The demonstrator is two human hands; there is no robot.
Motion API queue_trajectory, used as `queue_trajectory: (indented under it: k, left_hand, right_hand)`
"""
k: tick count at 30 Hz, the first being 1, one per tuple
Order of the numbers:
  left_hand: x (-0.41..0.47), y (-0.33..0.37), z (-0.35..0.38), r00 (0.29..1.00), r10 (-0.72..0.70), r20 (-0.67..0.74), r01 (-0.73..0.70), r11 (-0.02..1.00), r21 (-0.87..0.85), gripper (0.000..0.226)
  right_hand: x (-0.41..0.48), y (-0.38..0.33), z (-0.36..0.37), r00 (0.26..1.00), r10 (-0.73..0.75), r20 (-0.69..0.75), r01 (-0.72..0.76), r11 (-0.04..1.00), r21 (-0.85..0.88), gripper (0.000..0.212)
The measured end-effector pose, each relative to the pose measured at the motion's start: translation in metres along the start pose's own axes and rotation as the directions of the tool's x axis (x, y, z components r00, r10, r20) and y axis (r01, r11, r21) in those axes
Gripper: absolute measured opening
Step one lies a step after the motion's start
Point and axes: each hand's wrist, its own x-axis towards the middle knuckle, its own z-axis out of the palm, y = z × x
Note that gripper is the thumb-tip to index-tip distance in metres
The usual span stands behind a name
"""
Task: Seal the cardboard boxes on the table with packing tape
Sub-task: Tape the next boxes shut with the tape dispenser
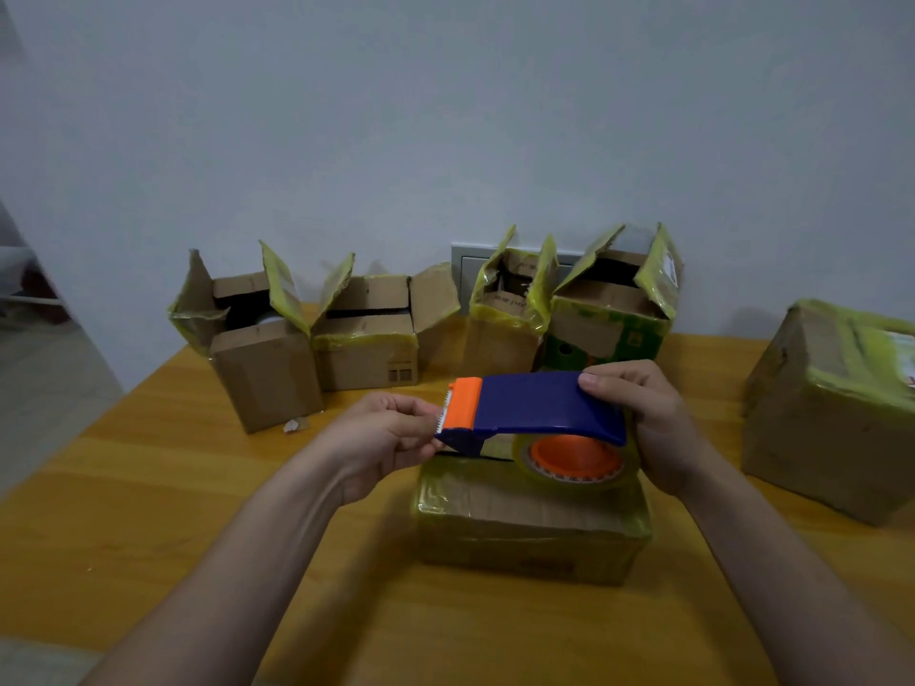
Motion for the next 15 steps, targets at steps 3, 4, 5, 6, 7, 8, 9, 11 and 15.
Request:
queue_trajectory:
  k: [3, 4, 5, 6, 7, 8, 9, 11, 15]
  left_hand:
    - [0.001, -0.003, -0.013, 0.999, -0.011, -0.052, 0.009, 0.999, -0.04, 0.01]
    - [0.001, -0.005, -0.016, 0.998, -0.009, -0.069, 0.007, 1.0, -0.03, 0.01]
    - [0.0, -0.007, -0.017, 0.997, -0.002, -0.082, 0.001, 1.0, -0.01, 0.01]
    - [0.0, -0.008, -0.016, 0.996, 0.014, -0.092, -0.013, 1.0, 0.011, 0.01]
    - [0.0, -0.009, -0.015, 0.994, 0.037, -0.106, -0.034, 0.999, 0.035, 0.011]
    - [-0.001, -0.009, -0.014, 0.99, 0.063, -0.123, -0.055, 0.996, 0.071, 0.013]
    - [-0.001, -0.01, -0.013, 0.986, 0.089, -0.138, -0.072, 0.99, 0.123, 0.014]
    - [-0.002, -0.011, -0.013, 0.977, 0.136, -0.166, -0.095, 0.968, 0.234, 0.011]
    - [-0.002, -0.017, -0.014, 0.976, 0.131, -0.172, -0.078, 0.955, 0.287, 0.01]
  right_hand:
    - [-0.003, -0.01, -0.018, 0.999, 0.026, -0.045, -0.027, 0.999, -0.021, 0.042]
    - [-0.003, -0.013, -0.025, 0.999, 0.034, -0.043, -0.036, 0.999, -0.039, 0.044]
    - [-0.002, -0.015, -0.029, 0.999, 0.04, -0.025, -0.042, 0.997, -0.058, 0.047]
    - [-0.002, -0.016, -0.032, 0.999, 0.041, -0.005, -0.041, 0.996, -0.079, 0.049]
    - [-0.001, -0.017, -0.032, 0.999, 0.039, 0.012, -0.037, 0.993, -0.108, 0.05]
    - [0.0, -0.018, -0.03, 0.999, 0.039, 0.028, -0.034, 0.988, -0.153, 0.049]
    - [-0.001, -0.019, -0.027, 0.998, 0.046, 0.041, -0.036, 0.978, -0.205, 0.048]
    - [-0.002, -0.021, -0.022, 0.997, 0.068, 0.048, -0.051, 0.957, -0.286, 0.042]
    - [-0.001, -0.026, -0.016, 0.995, 0.076, 0.072, -0.044, 0.926, -0.376, 0.037]
